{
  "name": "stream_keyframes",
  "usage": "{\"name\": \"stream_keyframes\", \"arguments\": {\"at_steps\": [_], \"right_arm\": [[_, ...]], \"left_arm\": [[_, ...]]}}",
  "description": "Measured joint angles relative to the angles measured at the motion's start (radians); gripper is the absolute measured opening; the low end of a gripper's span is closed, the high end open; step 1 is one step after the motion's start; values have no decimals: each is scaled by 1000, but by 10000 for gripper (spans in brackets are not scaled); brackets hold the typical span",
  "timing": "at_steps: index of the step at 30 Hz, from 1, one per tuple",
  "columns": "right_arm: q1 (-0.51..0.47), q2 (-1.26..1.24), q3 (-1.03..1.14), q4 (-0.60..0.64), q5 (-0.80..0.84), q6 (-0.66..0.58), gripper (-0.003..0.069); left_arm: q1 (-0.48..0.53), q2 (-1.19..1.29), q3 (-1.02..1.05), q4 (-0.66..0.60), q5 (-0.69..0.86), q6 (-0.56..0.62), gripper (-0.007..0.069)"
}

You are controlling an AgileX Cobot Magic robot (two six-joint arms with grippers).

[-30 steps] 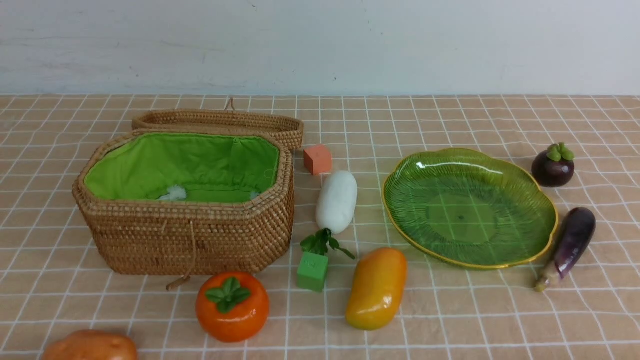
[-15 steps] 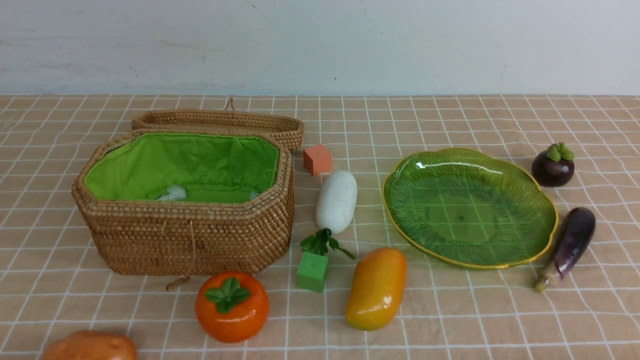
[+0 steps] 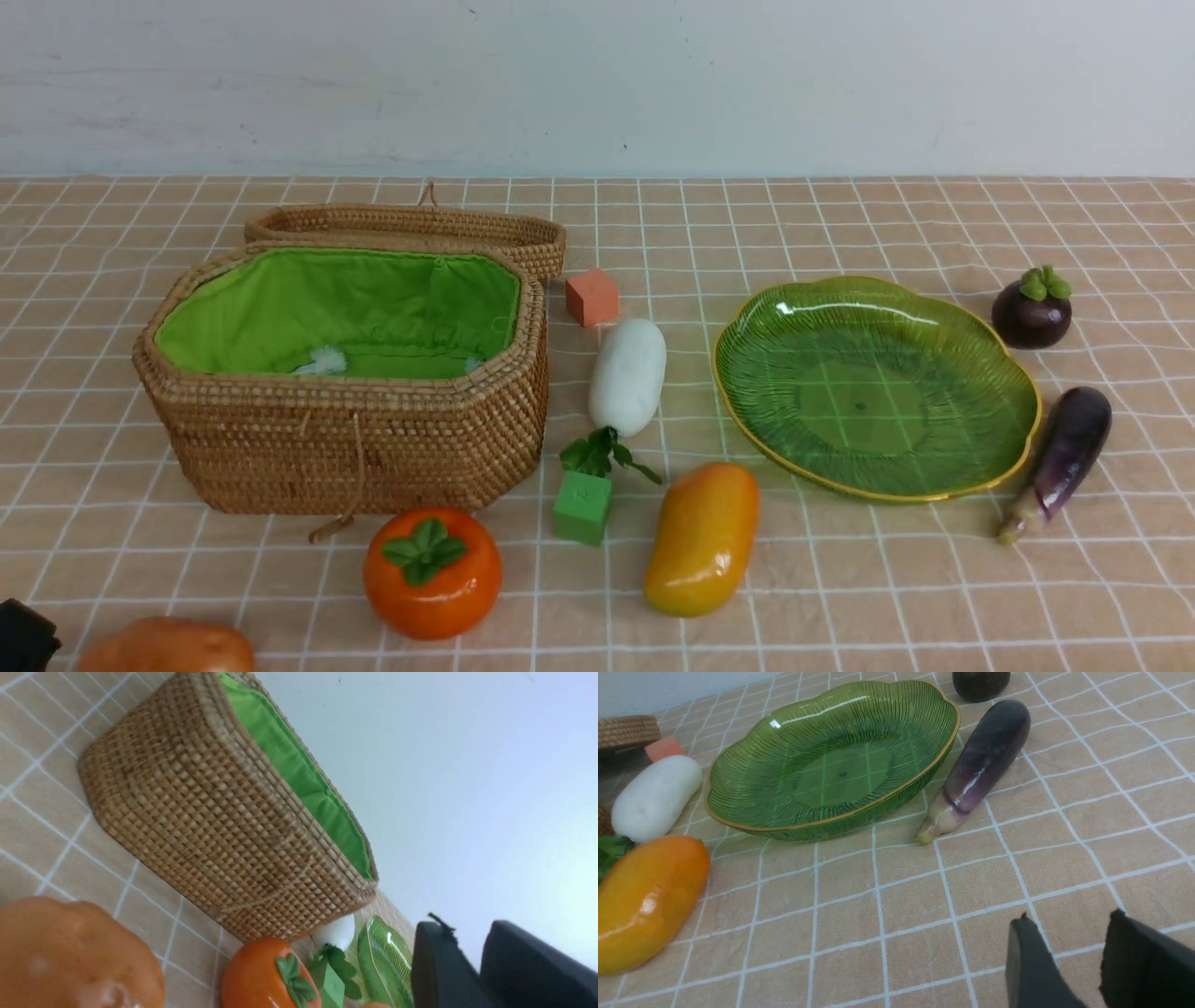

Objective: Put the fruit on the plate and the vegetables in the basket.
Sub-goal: Grab a potato with your left arm and place it in the basket on the left

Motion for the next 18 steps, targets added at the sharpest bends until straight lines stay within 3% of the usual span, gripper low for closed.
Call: {"name": "stream_keyframes", "arguments": {"at_steps": [2,12,15,18], "right_arm": [[0,0,0,0,0,0,240],[0,0,1,-1,-16,3,240],[0,0,7,57,-48,48,240],[0,0,10,216,-132,156,240]], "left_arm": [[0,69,-83,17,102,97,-9],[0,474,-378,31,475,518,-13],[0,516,-405,19,520,583,-13],[0,523,-425,-7,572,656,-13]]}}
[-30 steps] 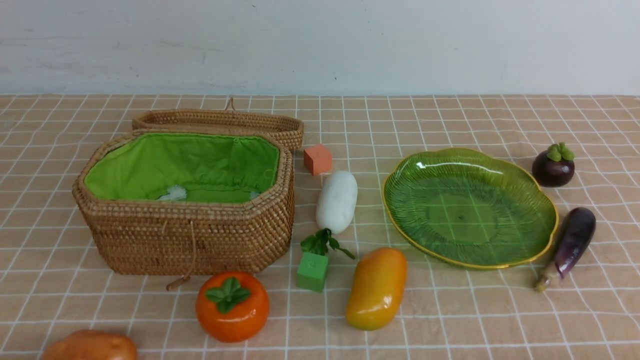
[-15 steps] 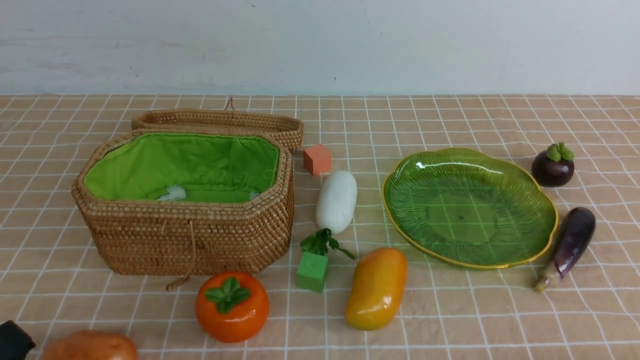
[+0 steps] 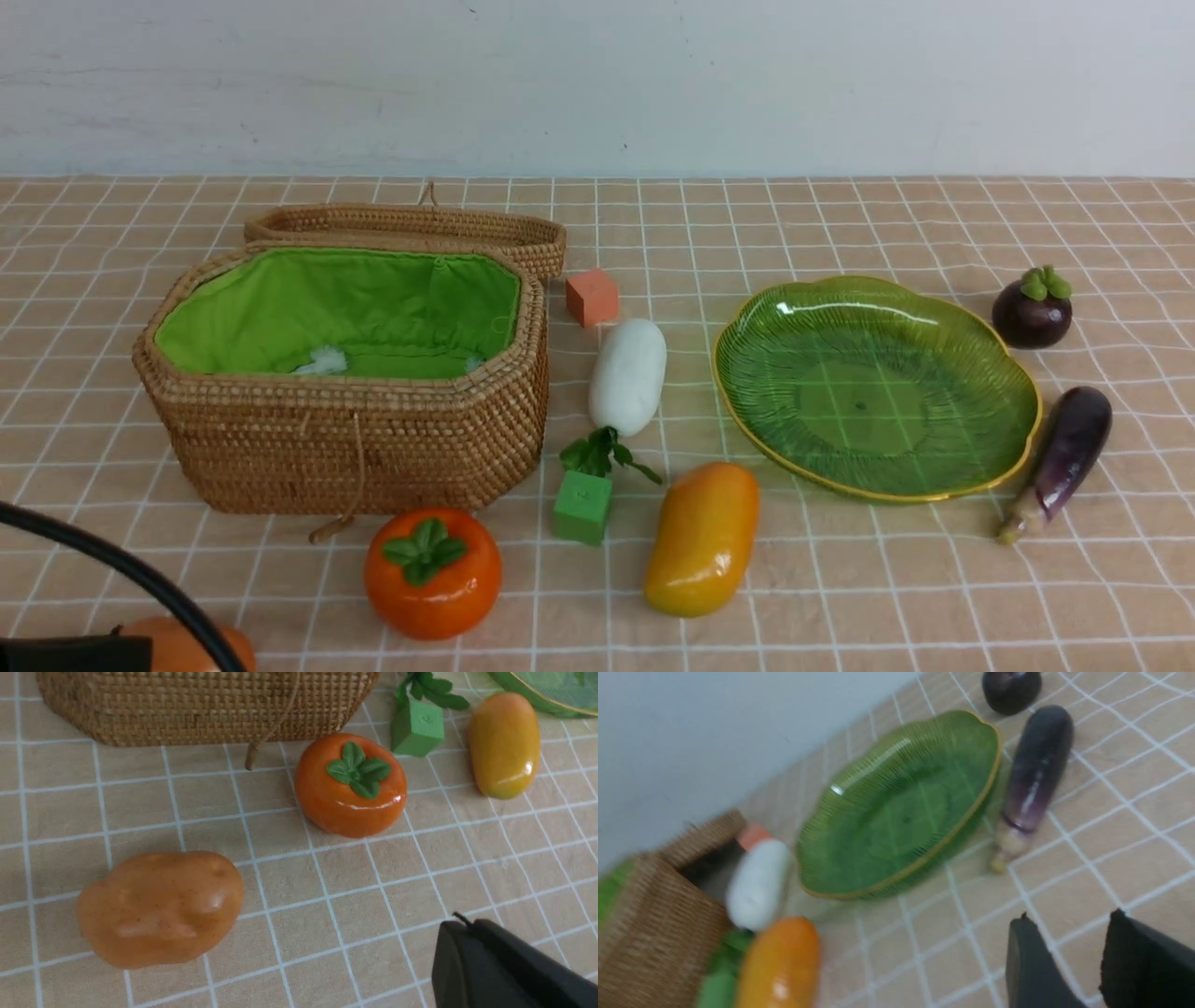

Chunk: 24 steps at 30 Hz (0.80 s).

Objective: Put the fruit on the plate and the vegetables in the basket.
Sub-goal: Grab a potato with your left arm and place it in the basket on the left

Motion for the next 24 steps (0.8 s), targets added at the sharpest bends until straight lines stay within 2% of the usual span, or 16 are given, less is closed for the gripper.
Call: {"name": "stream_keyframes", "arguments": {"at_steps": [5,9,10,11,13,14,15,17,18,21,24], "right_arm": [[1,0,-1,121,-127,62,231],[43,1,-73,166,-23,55,182],[90,18,-161,170,85,-8,143],[97,22,-173,170,85,-19,143],[197,108,-369,169,254,-184,94],[205,116,-385,169,281,-198,88],[274,196,-530,169,393,-316,71],[345,293,-693,169,532,-431,62],[351,301,-706,169,559,-452,62],[424,407,-880,165,744,-584,61],[449,455,-937,165,804,-647,61]], "left_arm": [[0,5,-5,-4,50,89,-13],[0,28,-6,-5,87,145,-13],[0,56,-13,-5,105,170,-13],[0,60,-14,-5,106,170,-13],[0,123,-47,-5,129,197,-13],[0,123,-51,-5,130,199,-13],[-12,170,-83,5,149,217,-13],[-56,229,-128,38,177,250,-13],[-62,234,-136,48,183,253,-13],[-164,329,-184,180,221,340,-13],[-234,392,-201,321,225,375,-13]]}}
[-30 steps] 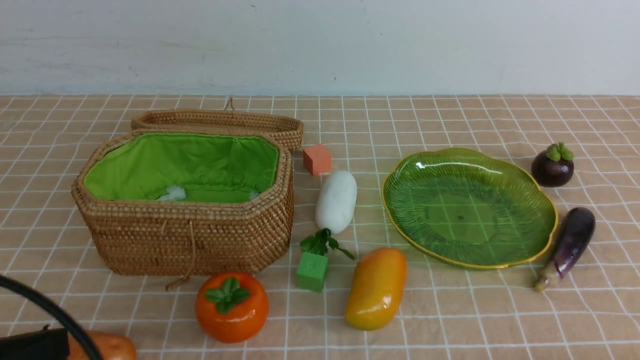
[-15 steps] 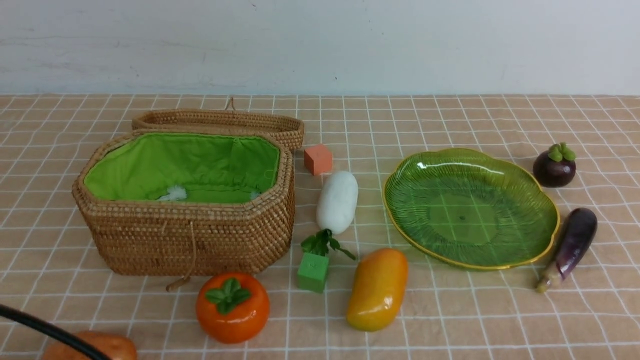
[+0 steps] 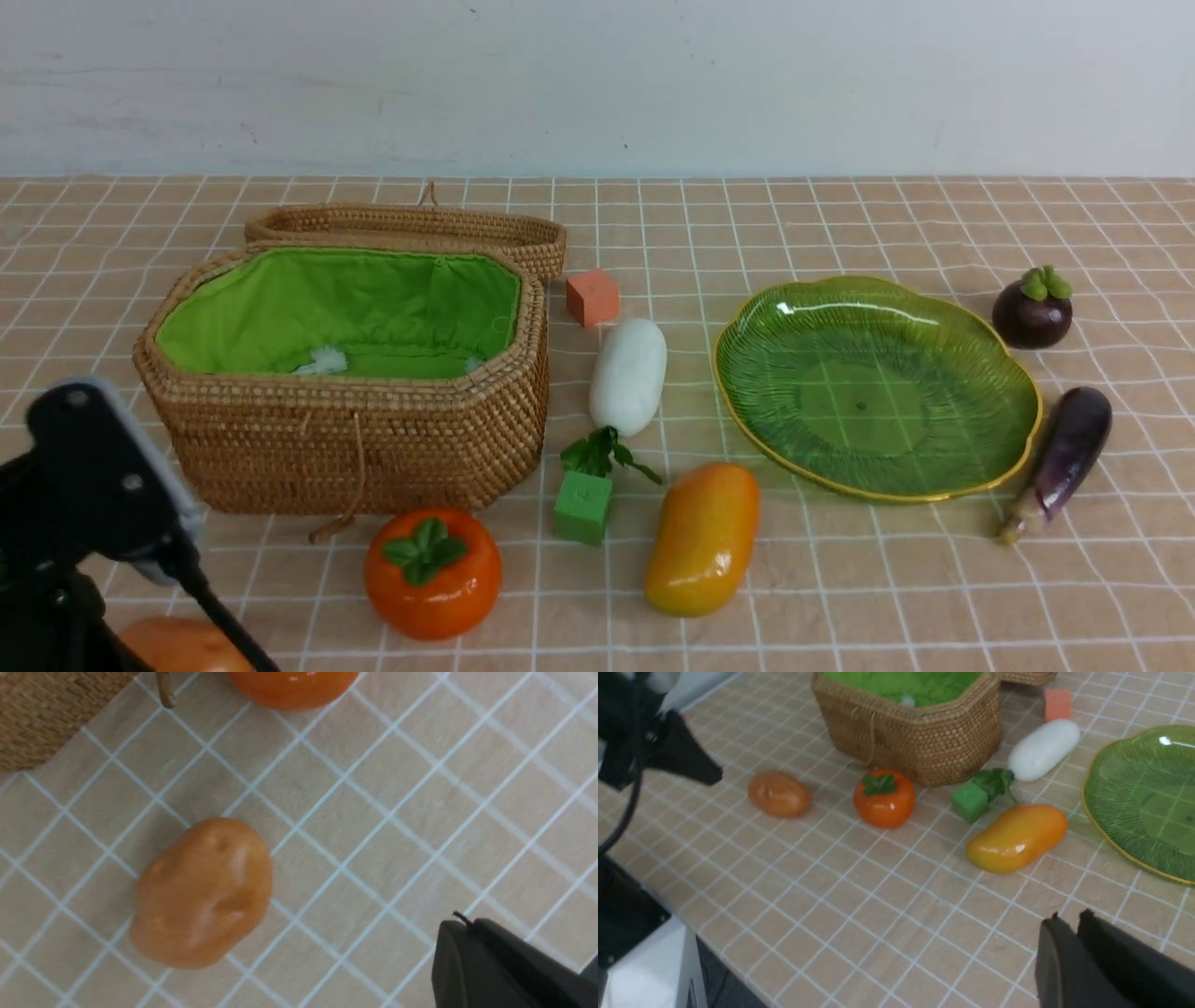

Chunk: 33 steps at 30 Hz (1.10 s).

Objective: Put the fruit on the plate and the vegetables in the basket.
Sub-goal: Grab a potato with your left arm and place it in the basket on the left

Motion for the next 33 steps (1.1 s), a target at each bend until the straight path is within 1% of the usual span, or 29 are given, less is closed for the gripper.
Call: {"name": "stream_keyframes", "arguments": {"at_steps": [3,5,9,11,12,14,16,18,21,22,23,25,27,29,33], "right_arm": [[6,16,-10,-6,18,-54,62],[6,16,-10,-8,23,-63,63],[9,16,-10,-11,45,-100,68],[9,16,-10,-15,51,-116,71],[9,16,-10,-16,53,-126,72],[9,16,-10,-19,55,-136,73],[9,16,-10,-27,56,-138,73],[9,16,-10,-37,56,-139,73],[9,16,-10,-39,57,-140,73],[9,16,-10,-39,57,-140,73],[9,16,-10,-39,58,-141,73],[9,16,-10,-39,60,-141,73],[9,16,-10,-38,64,-141,73],[9,16,-10,-38,65,-141,73],[9,16,-10,-38,65,-141,73]], "left_arm": [[-24,70,-2,121,-10,5,-13],[-26,85,-2,140,-13,9,-13],[-28,126,-3,178,-50,67,-12],[-28,146,-3,198,-68,80,4],[-28,158,-3,207,-76,84,23],[-28,189,-3,215,-83,78,95],[-28,223,-3,218,-85,58,187],[-28,250,-3,226,-93,30,304],[-28,270,10,253,-145,3,510],[-28,273,25,268,-181,0,570],[-28,276,43,285,-206,-1,613],[-28,286,79,323,-274,0,654],[-28,300,114,365,-336,0,663],[-28,332,153,422,-446,-1,665],[-28,426,175,482,-536,-6,646]]}}
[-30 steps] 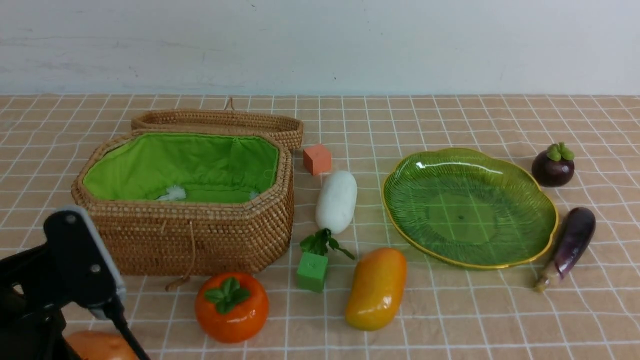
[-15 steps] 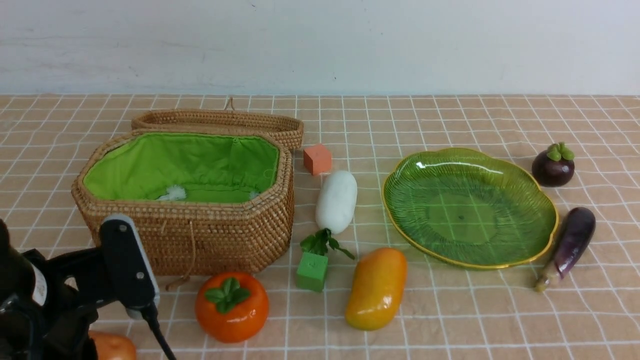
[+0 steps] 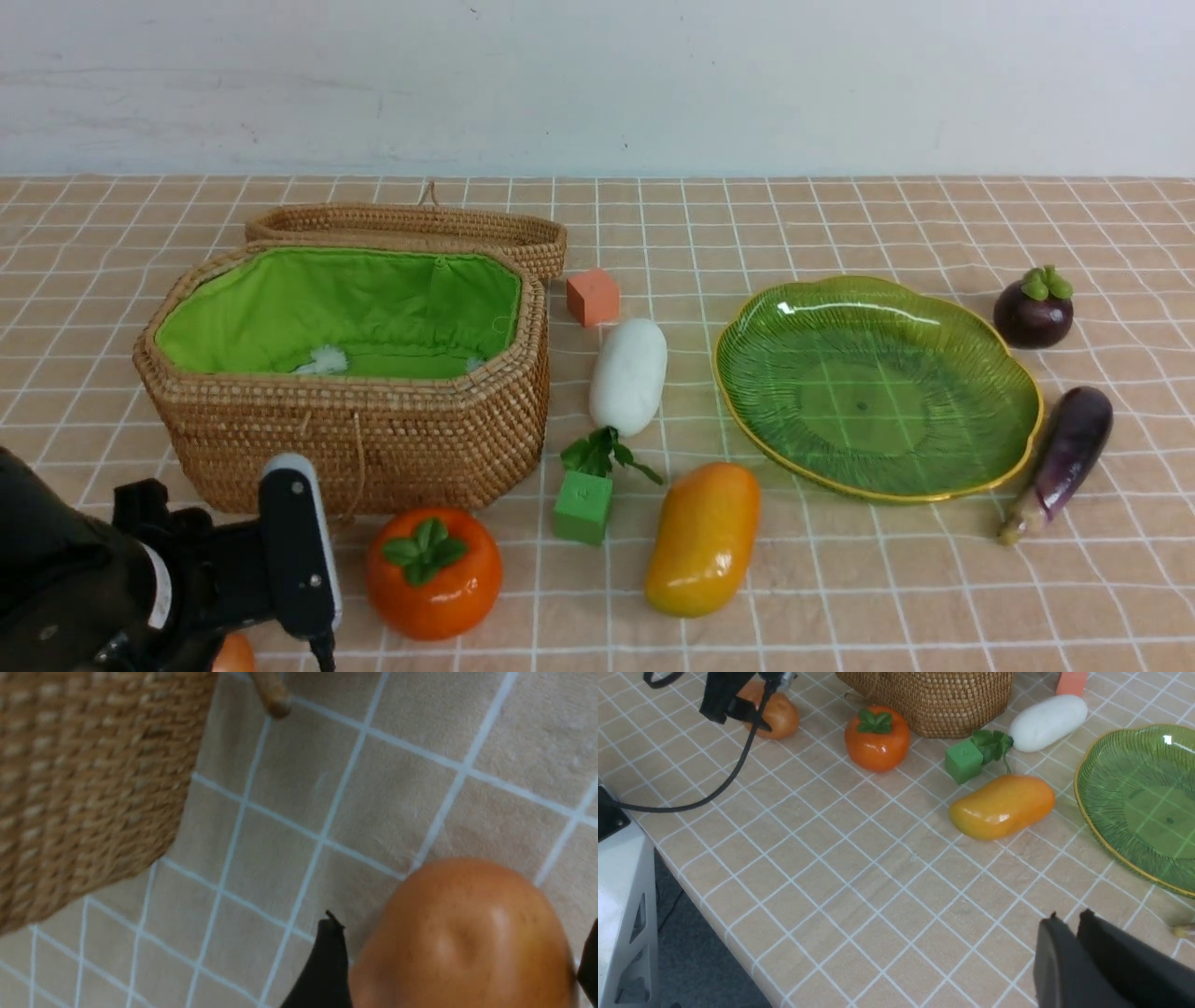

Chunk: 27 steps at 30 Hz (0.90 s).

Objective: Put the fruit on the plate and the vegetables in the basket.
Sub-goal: Grab a potato with your left arm and place it in the basket on the left

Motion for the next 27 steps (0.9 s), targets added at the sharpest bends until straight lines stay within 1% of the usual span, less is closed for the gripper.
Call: {"name": "stream_keyframes", "arguments": {"at_steps": [1,5,11,14,18,22,25,27], "right_arm": [[0,0,0,0,0,0,73],[0,0,0,4,0,0,74],[0,0,0,13,1,0,76],[0,0,0,15,2,0,77],[0,0,0,15,2,0,80],[0,0,0,17,1,0,84],[0,0,0,22,-20,0,84],[0,0,0,23,-39,0,84]], "left_arm": [[0,6,1,0,-1,0,645],[0,129,0,41,9,-14,595],[-2,164,-16,102,4,-35,544],[-3,164,-16,115,3,-43,537],[-10,133,-15,117,12,-96,537],[-52,35,-21,56,119,-150,537],[-118,-97,-72,-30,235,-169,536],[-138,-136,-107,-52,265,-177,536]]}}
